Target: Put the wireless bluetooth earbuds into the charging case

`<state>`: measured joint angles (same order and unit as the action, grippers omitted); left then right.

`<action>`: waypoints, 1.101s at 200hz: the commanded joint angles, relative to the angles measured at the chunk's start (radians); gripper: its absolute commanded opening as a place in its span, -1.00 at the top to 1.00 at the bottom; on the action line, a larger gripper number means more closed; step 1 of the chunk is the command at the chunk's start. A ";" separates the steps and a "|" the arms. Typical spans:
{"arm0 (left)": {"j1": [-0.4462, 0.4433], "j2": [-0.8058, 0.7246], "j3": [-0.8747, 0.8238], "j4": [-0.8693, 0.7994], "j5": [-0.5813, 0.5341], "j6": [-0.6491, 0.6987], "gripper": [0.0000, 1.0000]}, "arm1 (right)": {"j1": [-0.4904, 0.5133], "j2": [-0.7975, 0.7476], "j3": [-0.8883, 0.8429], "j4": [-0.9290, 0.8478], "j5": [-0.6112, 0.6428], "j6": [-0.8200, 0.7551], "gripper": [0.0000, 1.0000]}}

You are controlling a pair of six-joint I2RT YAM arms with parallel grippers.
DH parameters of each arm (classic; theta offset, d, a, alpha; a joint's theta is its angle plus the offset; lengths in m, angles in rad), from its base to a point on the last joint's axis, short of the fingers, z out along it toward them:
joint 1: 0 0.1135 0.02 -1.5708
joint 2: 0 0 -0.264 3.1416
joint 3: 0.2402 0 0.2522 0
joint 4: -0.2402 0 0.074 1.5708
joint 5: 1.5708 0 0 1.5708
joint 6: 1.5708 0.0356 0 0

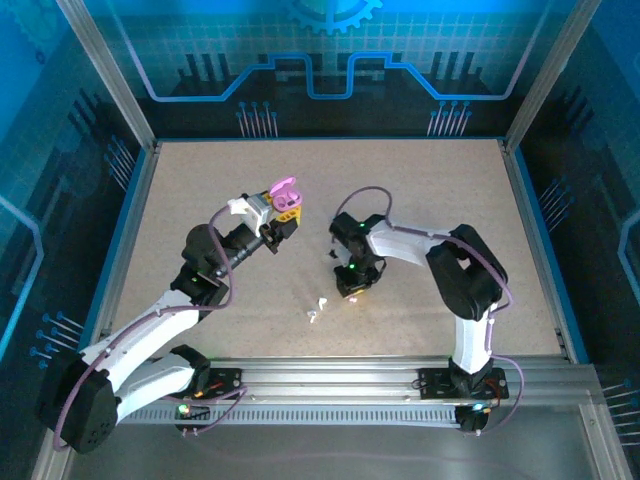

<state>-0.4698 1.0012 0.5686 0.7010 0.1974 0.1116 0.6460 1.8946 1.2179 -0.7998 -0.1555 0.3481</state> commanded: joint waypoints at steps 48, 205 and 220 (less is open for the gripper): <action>-0.004 -0.003 -0.004 0.029 -0.005 0.004 0.31 | -0.050 0.015 0.003 -0.056 0.063 0.077 0.44; -0.004 0.002 -0.006 0.032 -0.004 0.002 0.31 | 0.040 0.082 0.060 -0.131 0.211 0.149 0.55; -0.004 0.003 -0.004 0.030 -0.003 0.001 0.31 | 0.040 0.059 0.058 -0.126 0.211 0.149 0.57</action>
<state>-0.4698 1.0016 0.5686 0.7013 0.1974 0.1112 0.6735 1.9377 1.2831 -0.8864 0.0166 0.4747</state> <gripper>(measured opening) 0.401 0.221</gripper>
